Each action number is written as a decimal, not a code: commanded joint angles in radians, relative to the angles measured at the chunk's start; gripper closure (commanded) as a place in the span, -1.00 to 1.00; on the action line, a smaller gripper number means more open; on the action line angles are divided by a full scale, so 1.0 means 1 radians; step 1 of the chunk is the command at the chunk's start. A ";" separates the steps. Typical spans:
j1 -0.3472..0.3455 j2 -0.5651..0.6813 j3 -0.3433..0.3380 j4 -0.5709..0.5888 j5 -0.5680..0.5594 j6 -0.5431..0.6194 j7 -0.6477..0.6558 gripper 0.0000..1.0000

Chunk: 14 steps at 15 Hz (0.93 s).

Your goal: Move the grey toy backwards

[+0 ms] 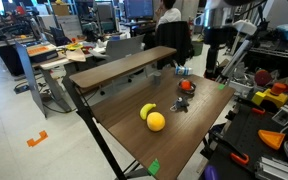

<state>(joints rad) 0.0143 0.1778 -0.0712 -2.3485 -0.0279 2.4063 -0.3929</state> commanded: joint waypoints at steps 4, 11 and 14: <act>-0.027 0.312 0.088 0.138 -0.033 0.189 -0.003 -1.00; -0.016 0.471 0.115 0.269 -0.096 0.246 0.009 -1.00; -0.006 0.519 0.110 0.319 -0.122 0.231 0.027 -0.47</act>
<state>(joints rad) 0.0086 0.6389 0.0345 -2.0885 -0.1084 2.6265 -0.3856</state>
